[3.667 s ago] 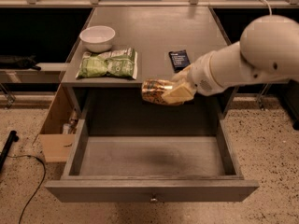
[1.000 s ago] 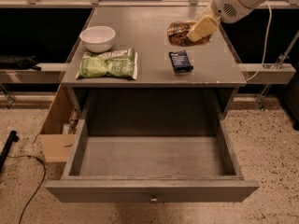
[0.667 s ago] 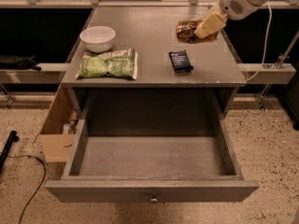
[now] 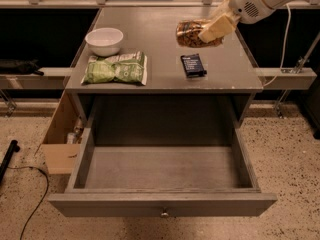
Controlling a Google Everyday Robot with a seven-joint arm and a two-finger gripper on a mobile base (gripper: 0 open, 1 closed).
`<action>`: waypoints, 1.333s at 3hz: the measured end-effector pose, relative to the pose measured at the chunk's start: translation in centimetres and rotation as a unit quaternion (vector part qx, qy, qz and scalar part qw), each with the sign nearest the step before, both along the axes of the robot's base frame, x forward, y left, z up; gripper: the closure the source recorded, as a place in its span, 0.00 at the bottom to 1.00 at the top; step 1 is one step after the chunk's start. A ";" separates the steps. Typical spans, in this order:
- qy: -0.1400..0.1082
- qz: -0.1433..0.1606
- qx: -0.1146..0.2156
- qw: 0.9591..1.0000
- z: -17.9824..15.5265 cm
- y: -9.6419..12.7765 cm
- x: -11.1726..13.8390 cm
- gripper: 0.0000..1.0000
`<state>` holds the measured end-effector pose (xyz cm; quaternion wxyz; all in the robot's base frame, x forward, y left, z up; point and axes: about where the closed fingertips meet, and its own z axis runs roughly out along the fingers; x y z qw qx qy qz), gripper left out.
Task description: Pick orange can from top drawer and place on counter
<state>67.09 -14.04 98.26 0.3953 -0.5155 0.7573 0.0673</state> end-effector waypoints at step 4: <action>0.046 -0.007 0.025 0.999 -3.0 -3.3 3.7 1.00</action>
Offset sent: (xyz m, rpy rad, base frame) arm 0.0086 -0.0142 -0.0227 0.1519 0.0799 0.0513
